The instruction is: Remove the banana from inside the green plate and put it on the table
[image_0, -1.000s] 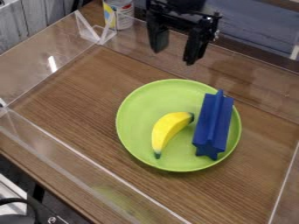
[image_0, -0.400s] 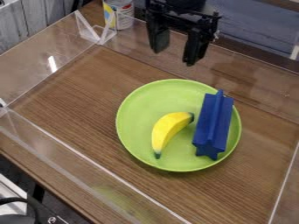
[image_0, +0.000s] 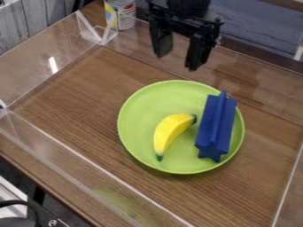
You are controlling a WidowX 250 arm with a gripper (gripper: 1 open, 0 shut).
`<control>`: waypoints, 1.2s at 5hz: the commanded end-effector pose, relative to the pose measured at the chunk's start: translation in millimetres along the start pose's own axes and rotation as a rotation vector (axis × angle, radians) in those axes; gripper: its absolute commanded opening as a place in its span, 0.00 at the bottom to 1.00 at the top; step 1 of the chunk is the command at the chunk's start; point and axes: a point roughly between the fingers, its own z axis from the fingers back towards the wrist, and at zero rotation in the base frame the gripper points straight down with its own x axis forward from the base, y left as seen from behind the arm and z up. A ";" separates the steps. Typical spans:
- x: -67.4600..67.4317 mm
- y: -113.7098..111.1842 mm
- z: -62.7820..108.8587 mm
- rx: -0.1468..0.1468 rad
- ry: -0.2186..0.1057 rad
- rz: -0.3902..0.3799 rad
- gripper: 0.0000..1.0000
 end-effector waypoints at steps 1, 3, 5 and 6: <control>2.3 0.8 10.9 0.008 -0.042 0.015 1.00; 9.1 4.3 14.3 0.018 -0.058 0.026 1.00; 11.1 2.3 17.0 0.023 -0.066 0.032 1.00; 8.0 -0.4 16.1 0.023 -0.065 0.031 1.00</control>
